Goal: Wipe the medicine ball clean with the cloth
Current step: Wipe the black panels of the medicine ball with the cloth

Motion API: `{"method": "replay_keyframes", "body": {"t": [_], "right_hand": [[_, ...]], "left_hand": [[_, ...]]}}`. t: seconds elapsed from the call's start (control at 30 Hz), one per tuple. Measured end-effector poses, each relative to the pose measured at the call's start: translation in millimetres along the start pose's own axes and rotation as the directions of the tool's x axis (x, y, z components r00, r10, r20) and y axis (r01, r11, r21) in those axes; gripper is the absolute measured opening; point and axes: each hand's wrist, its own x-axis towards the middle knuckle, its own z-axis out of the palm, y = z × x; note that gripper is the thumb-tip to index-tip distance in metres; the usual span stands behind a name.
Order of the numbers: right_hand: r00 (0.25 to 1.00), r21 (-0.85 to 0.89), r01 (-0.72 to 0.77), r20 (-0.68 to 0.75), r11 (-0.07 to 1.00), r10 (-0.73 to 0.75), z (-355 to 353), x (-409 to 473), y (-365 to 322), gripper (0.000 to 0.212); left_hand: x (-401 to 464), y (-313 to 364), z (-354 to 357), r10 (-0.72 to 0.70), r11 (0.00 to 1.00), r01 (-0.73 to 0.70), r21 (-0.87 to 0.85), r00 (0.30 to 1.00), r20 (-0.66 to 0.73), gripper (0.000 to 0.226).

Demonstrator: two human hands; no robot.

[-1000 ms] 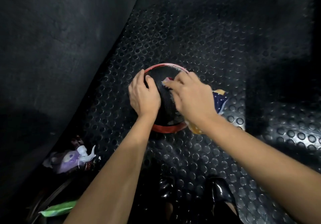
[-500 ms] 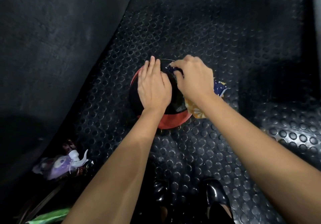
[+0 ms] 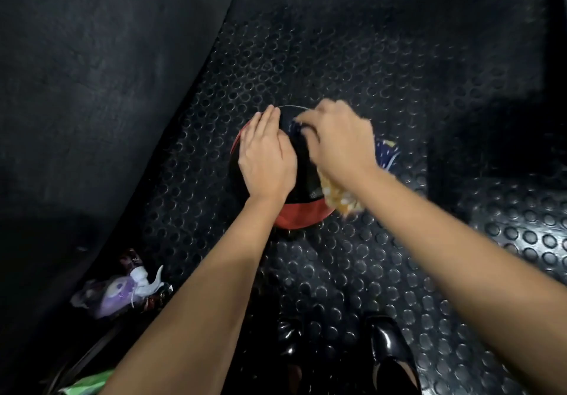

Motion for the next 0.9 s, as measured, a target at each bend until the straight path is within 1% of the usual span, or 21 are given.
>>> {"method": "replay_keyframes", "body": {"t": [0.07, 0.1, 0.13, 0.23, 0.27, 0.33, 0.37, 0.4, 0.43, 0.53, 0.57, 0.6, 0.67, 0.7, 0.73, 0.83, 0.87, 0.9], "right_hand": [[0.994, -0.004, -0.107, 0.018, 0.994, 0.107, -3.6, 20.3, 6.0, 0.029], [0.993, -0.003, -0.12, 0.02, 0.993, 0.12, -2.9, 19.6, 4.9, 0.029], [0.996, 0.003, -0.088, 0.014, 0.996, 0.088, -1.3, 12.6, 2.4, 0.029], [0.997, 0.063, 0.078, -0.001, 0.995, -0.078, 1.5, -18.3, -3.0, 0.03], [0.997, 0.067, 0.072, -0.009, 0.995, -0.072, 0.4, -16.5, 2.0, 0.03], [0.998, 0.044, -0.056, -0.011, 0.997, 0.057, -0.3, -1.6, 13.3, 0.031], [0.995, 0.035, -0.101, -0.017, 0.994, 0.102, 0.6, 1.3, 14.0, 0.031], [0.993, 0.039, -0.114, -0.03, 0.993, 0.116, 2.6, -2.1, 11.8, 0.032], [0.995, 0.048, -0.088, -0.042, 0.995, 0.09, 5.7, -9.9, 7.3, 0.032], [0.99, 0.09, 0.099, -0.108, 0.991, -0.089, 10.9, -36.5, -2.2, 0.027], [0.986, 0.087, 0.107, -0.134, 0.99, -0.094, 10.7, -35.4, 1.7, 0.025], [0.991, 0.097, 0.058, -0.122, 0.994, -0.046, 10.7, -29.1, 5.9, 0.025], [0.99, 0.111, -0.091, -0.096, 0.99, 0.102, 13.5, -18.4, 6.8, 0.028], [0.987, 0.101, -0.115, -0.105, 0.988, 0.125, 15.2, -20.8, 2.7, 0.028], [0.988, 0.092, -0.081, -0.123, 0.992, 0.092, 17.3, -26.5, -3.6, 0.028], [0.977, 0.043, 0.107, -0.19, 0.993, -0.097, 21.0, -42.8, -7.7, 0.023], [0.98, 0.046, 0.111, -0.169, 0.993, -0.102, 17.6, -39.0, -2.1, 0.023], [0.99, 0.07, 0.053, -0.134, 0.996, -0.043, 14.0, -31.2, 1.9, 0.025]], "left_hand": [[-3.9, 3.7, 3.0, 0.01, 1.0, -0.01, 0.016, 1.0, -0.017, 0.051], [-5.6, 5.5, 4.2, 0.007, 0.999, -0.006, 0.032, 1.0, -0.021, 0.051], [-6.3, 6.4, 4.6, 0.001, 0.999, 0.0, 0.041, 1.0, -0.02, 0.051], [-4.8, 4.2, 2.7, 0.0, 1.0, 0.001, 0.028, 1.0, -0.012, 0.051], [-4.8, 3.4, 2.0, 0.005, 1.0, -0.005, 0.016, 1.0, -0.016, 0.051], [-6.1, 3.2, 3.0, 0.007, 1.0, -0.007, 0.009, 0.999, -0.031, 0.05], [-6.5, 3.7, 4.0, -0.005, 1.0, 0.005, 0.011, 0.999, -0.043, 0.049], [-6.6, 3.8, 4.4, -0.024, 1.0, 0.024, 0.007, 0.998, -0.051, 0.049], [-6.6, 3.2, 4.0, -0.043, 0.999, 0.043, -0.001, 0.998, -0.052, 0.05], [-5.5, -4.4, -2.1, -0.078, 0.996, 0.076, -0.044, 0.996, -0.05, 0.051], [-6.2, -7.1, -4.3, -0.082, 0.995, 0.079, -0.055, 0.995, -0.053, 0.051], [-7.3, -8.5, -5.5, -0.083, 0.995, 0.08, -0.06, 0.995, -0.056, 0.051], [-6.7, -8.5, -4.7, -0.104, 0.993, 0.099, -0.067, 0.992, -0.068, 0.052], [-6.1, -7.6, -4.3, -0.123, 0.991, 0.118, -0.067, 0.99, -0.075, 0.052], [-6.0, -7.0, -4.2, -0.136, 0.989, 0.131, -0.064, 0.988, -0.078, 0.053], [-7.3, -8.2, -5.3, -0.124, 0.991, 0.12, -0.058, 0.99, -0.066, 0.054], [-8.4, -8.3, -5.1, -0.112, 0.992, 0.108, -0.06, 0.992, -0.061, 0.053], [-8.4, -7.7, -4.2, -0.103, 0.993, 0.099, -0.057, 0.993, -0.059, 0.052]]}}
